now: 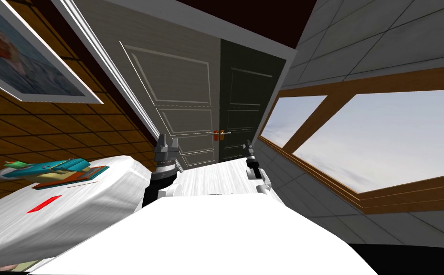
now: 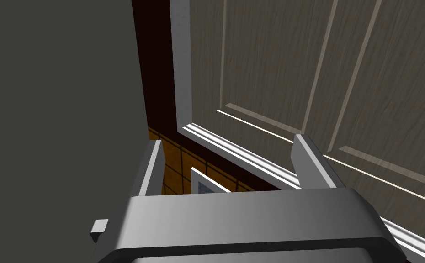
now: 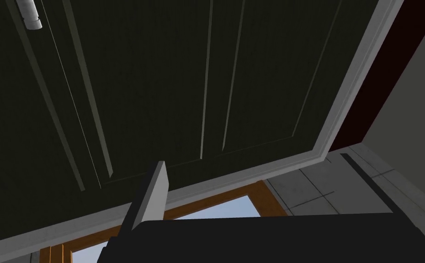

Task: Pull the door open

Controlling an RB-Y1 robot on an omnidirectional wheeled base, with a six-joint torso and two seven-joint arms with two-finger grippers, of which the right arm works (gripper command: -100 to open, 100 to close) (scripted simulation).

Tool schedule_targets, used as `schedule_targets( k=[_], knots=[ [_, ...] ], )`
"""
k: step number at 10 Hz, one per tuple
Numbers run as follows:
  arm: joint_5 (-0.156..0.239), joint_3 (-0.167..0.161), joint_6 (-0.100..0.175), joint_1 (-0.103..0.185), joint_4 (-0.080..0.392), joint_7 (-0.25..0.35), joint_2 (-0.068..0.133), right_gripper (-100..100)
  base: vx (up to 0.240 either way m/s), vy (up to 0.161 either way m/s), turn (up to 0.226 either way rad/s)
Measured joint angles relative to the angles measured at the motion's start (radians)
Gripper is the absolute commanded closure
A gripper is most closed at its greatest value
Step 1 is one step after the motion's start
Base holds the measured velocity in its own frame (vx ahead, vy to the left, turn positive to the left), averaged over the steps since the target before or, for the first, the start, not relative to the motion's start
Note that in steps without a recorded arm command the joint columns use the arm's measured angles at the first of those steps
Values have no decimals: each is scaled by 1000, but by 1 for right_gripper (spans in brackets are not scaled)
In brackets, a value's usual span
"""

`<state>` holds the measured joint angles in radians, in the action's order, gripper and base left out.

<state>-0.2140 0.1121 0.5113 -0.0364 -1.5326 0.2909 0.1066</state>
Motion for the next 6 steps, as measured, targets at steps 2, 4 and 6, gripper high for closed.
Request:
schedule_targets(
  k=[2,4,6],
  knots=[
    [-12,10,-12,37,60,13,7,-100,77,12,95],
    [-22,15,-18,58,105,21,8,-100,52,-10,67],
    [-29,20,-25,79,146,29,13,-100,44,6,65]
  ],
)
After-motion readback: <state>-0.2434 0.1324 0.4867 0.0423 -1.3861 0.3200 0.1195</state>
